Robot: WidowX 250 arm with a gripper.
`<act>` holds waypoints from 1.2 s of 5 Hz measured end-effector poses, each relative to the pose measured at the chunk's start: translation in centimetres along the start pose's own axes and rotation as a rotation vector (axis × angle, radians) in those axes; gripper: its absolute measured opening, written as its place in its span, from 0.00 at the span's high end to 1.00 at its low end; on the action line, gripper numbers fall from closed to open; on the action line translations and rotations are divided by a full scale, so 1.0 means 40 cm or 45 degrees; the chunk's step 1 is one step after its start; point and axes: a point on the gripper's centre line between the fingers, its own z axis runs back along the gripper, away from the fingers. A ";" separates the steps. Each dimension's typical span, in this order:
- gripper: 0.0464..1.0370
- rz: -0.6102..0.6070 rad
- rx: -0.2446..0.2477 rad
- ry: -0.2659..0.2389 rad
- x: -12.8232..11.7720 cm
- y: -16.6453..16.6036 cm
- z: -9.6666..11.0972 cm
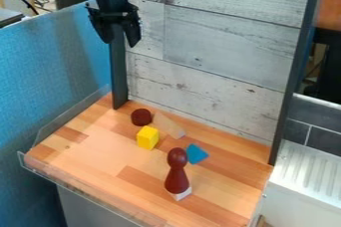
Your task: Puting the brown polygone ontop of the yellow block
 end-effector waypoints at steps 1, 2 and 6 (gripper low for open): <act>0.04 0.014 -0.040 0.063 -0.027 -0.002 -0.056; 0.04 -0.050 -0.095 0.128 -0.095 -0.034 -0.097; 0.04 -0.443 -0.127 0.245 -0.281 -0.223 -0.070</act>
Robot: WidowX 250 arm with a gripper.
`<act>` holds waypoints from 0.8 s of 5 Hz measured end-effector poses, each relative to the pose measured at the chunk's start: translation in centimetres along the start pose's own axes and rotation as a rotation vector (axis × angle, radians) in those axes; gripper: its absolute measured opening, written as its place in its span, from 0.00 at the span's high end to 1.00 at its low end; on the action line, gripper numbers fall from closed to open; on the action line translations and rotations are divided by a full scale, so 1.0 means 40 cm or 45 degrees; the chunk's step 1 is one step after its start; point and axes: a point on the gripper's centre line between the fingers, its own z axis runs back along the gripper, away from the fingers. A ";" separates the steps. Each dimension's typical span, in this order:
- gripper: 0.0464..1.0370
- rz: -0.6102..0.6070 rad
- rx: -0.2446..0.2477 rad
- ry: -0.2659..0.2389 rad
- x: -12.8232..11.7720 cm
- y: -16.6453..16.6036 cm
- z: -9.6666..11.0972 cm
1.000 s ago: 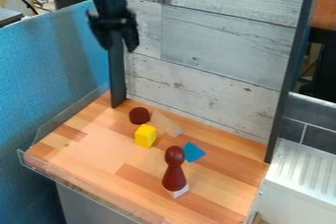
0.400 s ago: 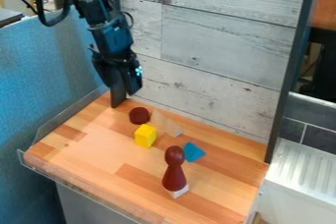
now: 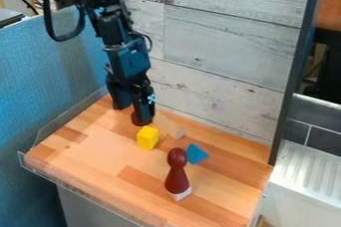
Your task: Puting the brown polygone ontop of the yellow block
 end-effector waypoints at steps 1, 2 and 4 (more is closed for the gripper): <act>0.04 -0.063 0.018 0.062 -0.007 -0.024 -0.023; 0.04 -0.152 0.048 0.122 -0.030 -0.051 -0.064; 0.04 -0.186 0.103 0.143 -0.024 -0.104 -0.069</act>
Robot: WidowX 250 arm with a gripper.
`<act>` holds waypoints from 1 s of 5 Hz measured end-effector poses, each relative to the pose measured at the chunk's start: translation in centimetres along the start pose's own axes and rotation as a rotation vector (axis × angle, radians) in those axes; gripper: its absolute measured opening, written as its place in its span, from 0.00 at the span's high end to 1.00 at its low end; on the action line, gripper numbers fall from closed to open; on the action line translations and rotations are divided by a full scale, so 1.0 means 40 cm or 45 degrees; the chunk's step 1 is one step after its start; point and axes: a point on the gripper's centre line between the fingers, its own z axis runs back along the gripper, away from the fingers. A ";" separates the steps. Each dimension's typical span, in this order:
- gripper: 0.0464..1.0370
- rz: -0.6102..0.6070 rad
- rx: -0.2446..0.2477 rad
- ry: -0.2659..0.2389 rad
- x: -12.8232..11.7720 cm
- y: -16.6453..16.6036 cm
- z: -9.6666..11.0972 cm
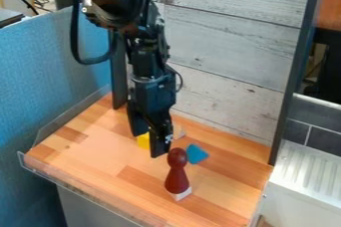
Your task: Puting the brown polygone ontop of the yellow block
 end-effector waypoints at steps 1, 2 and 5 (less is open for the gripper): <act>0.04 -0.002 0.011 0.013 0.008 -0.015 -0.005; 0.04 -0.004 0.043 0.022 0.020 -0.025 -0.015; 0.04 0.003 0.053 0.083 0.054 -0.049 -0.070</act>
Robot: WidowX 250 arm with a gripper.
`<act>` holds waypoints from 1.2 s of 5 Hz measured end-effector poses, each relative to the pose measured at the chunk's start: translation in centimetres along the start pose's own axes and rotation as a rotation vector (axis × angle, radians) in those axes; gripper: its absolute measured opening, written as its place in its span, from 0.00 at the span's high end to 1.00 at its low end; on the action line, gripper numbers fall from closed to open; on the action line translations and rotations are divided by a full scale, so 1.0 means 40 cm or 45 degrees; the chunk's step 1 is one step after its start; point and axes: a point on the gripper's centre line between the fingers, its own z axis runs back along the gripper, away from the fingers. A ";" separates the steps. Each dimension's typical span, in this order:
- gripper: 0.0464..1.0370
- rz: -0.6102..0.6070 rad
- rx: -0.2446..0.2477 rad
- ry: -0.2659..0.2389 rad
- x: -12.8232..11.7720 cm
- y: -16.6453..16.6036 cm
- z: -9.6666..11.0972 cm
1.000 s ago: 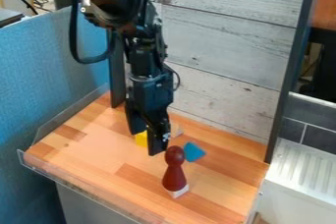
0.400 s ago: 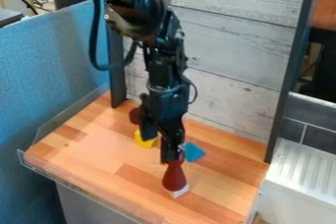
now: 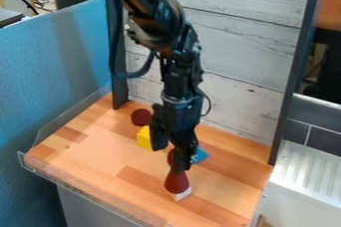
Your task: Puting the brown polygone ontop of the yellow block
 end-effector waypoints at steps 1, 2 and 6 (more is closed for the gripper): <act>0.04 0.002 -0.001 0.009 0.011 -0.012 -0.010; 0.09 0.004 0.005 0.016 0.026 -0.019 -0.020; 0.50 0.236 -0.078 -0.102 0.070 0.082 0.042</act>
